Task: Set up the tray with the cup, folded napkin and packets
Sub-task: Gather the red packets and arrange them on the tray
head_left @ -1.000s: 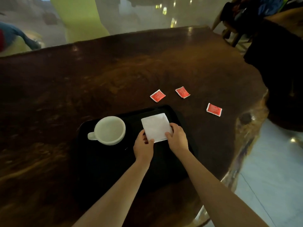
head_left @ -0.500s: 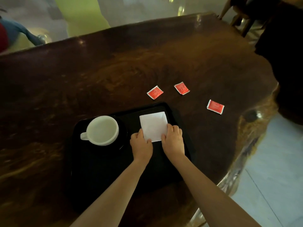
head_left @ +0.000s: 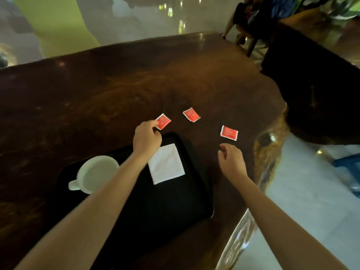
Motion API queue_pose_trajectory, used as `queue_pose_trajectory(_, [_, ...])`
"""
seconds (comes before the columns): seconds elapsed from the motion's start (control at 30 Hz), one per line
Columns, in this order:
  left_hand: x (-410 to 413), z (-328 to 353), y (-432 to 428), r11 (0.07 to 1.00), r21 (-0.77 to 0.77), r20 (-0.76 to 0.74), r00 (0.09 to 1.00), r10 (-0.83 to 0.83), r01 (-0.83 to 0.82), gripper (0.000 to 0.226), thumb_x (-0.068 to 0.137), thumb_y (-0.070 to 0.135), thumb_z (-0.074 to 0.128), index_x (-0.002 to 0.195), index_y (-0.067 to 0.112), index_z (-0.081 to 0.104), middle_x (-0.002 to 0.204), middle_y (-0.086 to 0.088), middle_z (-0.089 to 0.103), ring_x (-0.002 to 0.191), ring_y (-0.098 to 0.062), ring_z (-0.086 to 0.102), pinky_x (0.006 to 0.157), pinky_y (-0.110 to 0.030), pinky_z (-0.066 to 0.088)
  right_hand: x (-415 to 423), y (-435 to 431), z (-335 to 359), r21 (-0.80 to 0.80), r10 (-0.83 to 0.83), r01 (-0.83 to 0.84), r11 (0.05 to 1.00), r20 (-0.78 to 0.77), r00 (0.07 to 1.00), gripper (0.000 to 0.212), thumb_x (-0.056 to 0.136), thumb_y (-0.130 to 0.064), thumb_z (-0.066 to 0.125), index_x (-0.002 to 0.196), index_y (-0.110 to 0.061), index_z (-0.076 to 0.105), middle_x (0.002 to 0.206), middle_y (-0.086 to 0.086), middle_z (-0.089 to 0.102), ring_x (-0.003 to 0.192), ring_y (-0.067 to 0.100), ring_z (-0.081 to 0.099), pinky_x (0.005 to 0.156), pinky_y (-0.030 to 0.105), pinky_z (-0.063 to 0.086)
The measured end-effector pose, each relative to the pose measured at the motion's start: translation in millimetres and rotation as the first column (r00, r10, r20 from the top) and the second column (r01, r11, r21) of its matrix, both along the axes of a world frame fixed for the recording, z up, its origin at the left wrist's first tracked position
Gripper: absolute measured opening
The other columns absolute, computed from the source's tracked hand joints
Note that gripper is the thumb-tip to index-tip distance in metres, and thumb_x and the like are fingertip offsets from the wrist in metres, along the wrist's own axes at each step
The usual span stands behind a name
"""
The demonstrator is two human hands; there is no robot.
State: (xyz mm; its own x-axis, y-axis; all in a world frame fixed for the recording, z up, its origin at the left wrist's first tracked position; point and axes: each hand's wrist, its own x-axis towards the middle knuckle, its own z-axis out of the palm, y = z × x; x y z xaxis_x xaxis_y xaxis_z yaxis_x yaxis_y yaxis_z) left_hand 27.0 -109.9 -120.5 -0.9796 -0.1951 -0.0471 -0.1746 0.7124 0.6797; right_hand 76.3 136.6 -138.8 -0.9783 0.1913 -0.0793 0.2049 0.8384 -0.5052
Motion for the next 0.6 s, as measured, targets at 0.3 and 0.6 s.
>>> queue_pose_trajectory(0.3, [-79.4, -36.6, 29.5, 0.958, -0.248, 0.315, 0.947, -0.062, 0.146, 0.043, 0.092, 0.025, 0.048, 0.133, 0.013, 0.042, 0.122, -0.014, 0.056, 0.111, -0.033, 0.054, 0.087, -0.043, 0.047, -97.7, 65.6, -31.3, 0.303, 0.077, -0.13, 0.944, 0.181, 0.981, 0.048, 0.097, -0.024, 0.038, 0.143, -0.015, 0.029, 0.149, 0.006, 0.033, 0.131, 0.031, 0.03, 0.104, 0.045, 0.031])
queue_pose_trajectory(0.6, [-100.9, -64.6, 38.8, 0.833, -0.551, 0.228, 0.968, 0.102, 0.042, 0.046, 0.088, 0.025, 0.059, 0.128, 0.01, 0.043, 0.121, -0.018, 0.05, 0.112, -0.033, 0.046, 0.089, -0.039, 0.042, -130.3, 92.2, -50.0, 0.298, 0.17, -0.217, 0.929, 0.177, 0.97, 0.043, 0.09, -0.026, 0.054, 0.13, -0.012, 0.045, 0.127, 0.012, 0.045, 0.117, 0.031, 0.041, 0.095, 0.042, 0.037])
